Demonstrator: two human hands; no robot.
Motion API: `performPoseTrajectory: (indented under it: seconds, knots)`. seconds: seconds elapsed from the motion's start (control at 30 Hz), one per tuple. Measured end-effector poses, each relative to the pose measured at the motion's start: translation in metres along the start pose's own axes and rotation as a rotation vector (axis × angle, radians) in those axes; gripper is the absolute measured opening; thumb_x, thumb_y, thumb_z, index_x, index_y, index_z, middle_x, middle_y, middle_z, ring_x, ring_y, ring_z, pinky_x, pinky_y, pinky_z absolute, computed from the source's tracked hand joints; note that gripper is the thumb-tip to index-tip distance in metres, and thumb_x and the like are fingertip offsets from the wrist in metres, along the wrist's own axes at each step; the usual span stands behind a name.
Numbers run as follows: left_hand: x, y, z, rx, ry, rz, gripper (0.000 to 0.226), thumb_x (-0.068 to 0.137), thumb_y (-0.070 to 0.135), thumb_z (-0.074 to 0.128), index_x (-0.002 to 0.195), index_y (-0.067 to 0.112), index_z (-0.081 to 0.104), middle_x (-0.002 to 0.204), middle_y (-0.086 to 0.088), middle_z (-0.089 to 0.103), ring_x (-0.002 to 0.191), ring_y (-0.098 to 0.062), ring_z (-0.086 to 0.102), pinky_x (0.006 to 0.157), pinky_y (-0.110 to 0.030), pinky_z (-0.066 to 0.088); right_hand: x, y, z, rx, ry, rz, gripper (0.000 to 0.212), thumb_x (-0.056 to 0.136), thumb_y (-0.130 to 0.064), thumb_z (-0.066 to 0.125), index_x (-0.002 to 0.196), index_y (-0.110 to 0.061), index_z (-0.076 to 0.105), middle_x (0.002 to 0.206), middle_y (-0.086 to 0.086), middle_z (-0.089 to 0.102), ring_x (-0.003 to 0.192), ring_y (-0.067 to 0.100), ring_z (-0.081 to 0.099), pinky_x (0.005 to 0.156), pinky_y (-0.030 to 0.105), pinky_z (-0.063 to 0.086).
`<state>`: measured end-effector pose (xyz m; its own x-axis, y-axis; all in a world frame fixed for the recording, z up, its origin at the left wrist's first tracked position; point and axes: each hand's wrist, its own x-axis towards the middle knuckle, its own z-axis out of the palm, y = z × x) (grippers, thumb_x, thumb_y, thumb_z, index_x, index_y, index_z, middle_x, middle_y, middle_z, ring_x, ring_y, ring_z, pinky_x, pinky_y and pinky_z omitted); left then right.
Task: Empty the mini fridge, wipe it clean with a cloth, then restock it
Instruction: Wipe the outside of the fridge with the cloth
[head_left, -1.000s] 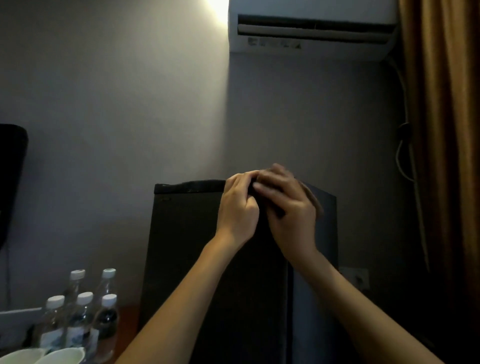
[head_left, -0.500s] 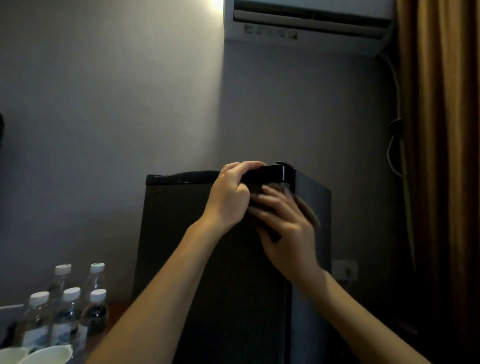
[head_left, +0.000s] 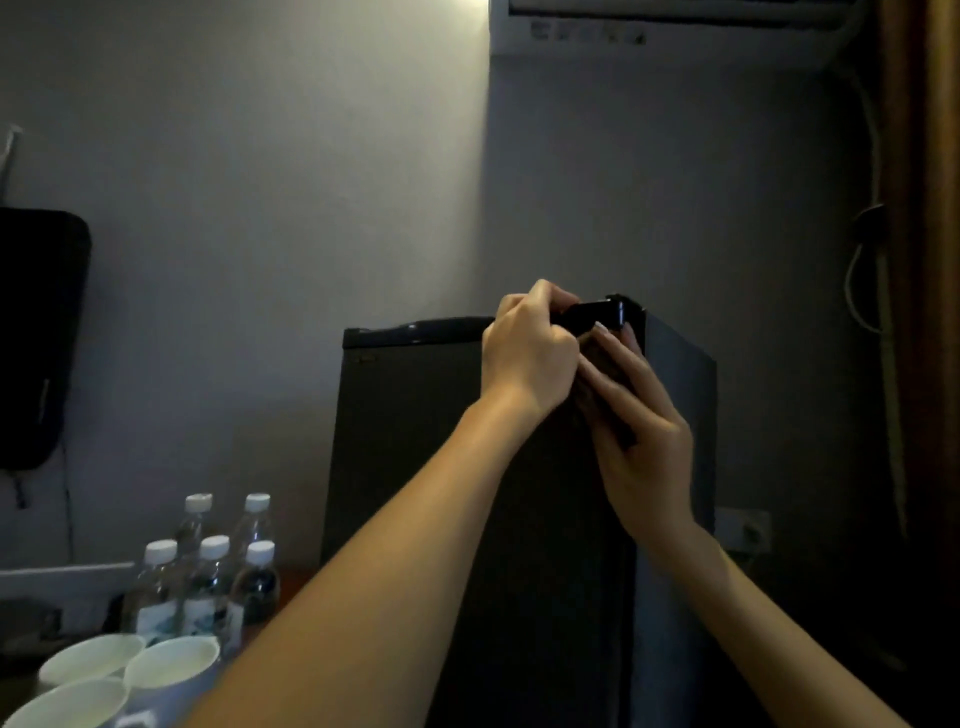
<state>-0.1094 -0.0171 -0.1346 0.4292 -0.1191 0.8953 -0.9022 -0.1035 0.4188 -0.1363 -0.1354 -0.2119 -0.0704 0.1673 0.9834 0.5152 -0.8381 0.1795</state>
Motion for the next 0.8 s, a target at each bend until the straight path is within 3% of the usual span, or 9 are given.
performPoseTrajectory:
  seconds: [0.17, 0.33, 0.47, 0.53, 0.63, 0.73, 0.8]
  knots:
    - [-0.003, 0.011, 0.001, 0.013, 0.014, -0.061, 0.025, 0.088, 0.010, 0.044, 0.106, 0.020, 0.060, 0.113, -0.005, 0.053, 0.100, -0.022, 0.054, 0.080, -0.029, 0.044, 0.002, -0.001, -0.009, 0.113, -0.037, 0.075, 0.044, 0.094, -0.015, 0.050, 0.137, -0.007, 0.049, 0.154, 0.010, 0.033, 0.145, 0.024, 0.027, 0.114, 0.050, 0.032]
    - [-0.002, 0.009, 0.004, -0.001, 0.004, -0.099, 0.024, 0.089, 0.013, 0.042, 0.103, 0.023, 0.059, 0.115, -0.004, 0.052, 0.103, -0.027, 0.053, 0.090, -0.040, 0.047, 0.034, -0.009, 0.000, 0.253, 0.099, 0.277, 0.044, 0.095, -0.001, 0.052, 0.138, -0.012, 0.050, 0.156, 0.003, 0.031, 0.145, 0.013, 0.026, 0.117, 0.042, 0.029]
    - [-0.005, 0.011, 0.006, 0.002, 0.030, -0.099, 0.029, 0.086, 0.004, 0.041, 0.101, 0.024, 0.056, 0.117, -0.004, 0.052, 0.108, -0.027, 0.051, 0.093, -0.039, 0.045, 0.005, -0.019, 0.003, 0.371, 0.248, 0.459, 0.043, 0.098, -0.006, 0.048, 0.138, -0.023, 0.046, 0.151, -0.001, 0.040, 0.140, 0.004, 0.034, 0.117, 0.038, 0.031]
    - [-0.009, 0.014, 0.010, -0.016, 0.071, -0.089, 0.027, 0.086, 0.004, 0.042, 0.097, 0.025, 0.053, 0.115, -0.004, 0.052, 0.108, -0.028, 0.051, 0.095, -0.043, 0.045, -0.014, -0.022, 0.002, 0.363, 0.212, 0.474, 0.045, 0.098, -0.007, 0.047, 0.141, -0.021, 0.045, 0.153, -0.005, 0.037, 0.139, 0.002, 0.033, 0.116, 0.035, 0.031]
    - [-0.008, 0.012, 0.016, -0.015, 0.115, -0.103, 0.029, 0.084, 0.003, 0.041, 0.100, 0.021, 0.056, 0.115, -0.004, 0.053, 0.109, -0.027, 0.051, 0.095, -0.037, 0.043, -0.011, -0.020, -0.002, 0.356, 0.143, 0.453, 0.047, 0.098, -0.003, 0.046, 0.143, -0.014, 0.043, 0.155, -0.005, 0.032, 0.142, 0.003, 0.029, 0.116, 0.033, 0.030]
    - [-0.005, 0.007, 0.019, 0.006, 0.172, -0.105, 0.036, 0.080, -0.001, 0.039, 0.100, 0.022, 0.059, 0.114, -0.004, 0.055, 0.107, -0.027, 0.052, 0.093, -0.034, 0.041, 0.023, -0.009, -0.002, 0.323, 0.191, 0.453, 0.044, 0.099, -0.004, 0.046, 0.143, -0.012, 0.045, 0.156, -0.001, 0.031, 0.143, 0.003, 0.026, 0.116, 0.020, 0.026]
    - [-0.005, 0.004, 0.021, 0.002, 0.185, -0.088, 0.037, 0.080, -0.002, 0.039, 0.097, 0.023, 0.059, 0.111, -0.002, 0.054, 0.106, -0.026, 0.053, 0.093, -0.035, 0.042, 0.042, -0.005, 0.000, 0.319, 0.267, 0.493, 0.040, 0.101, -0.011, 0.045, 0.141, -0.016, 0.048, 0.156, -0.001, 0.031, 0.142, 0.003, 0.026, 0.116, 0.023, 0.027]
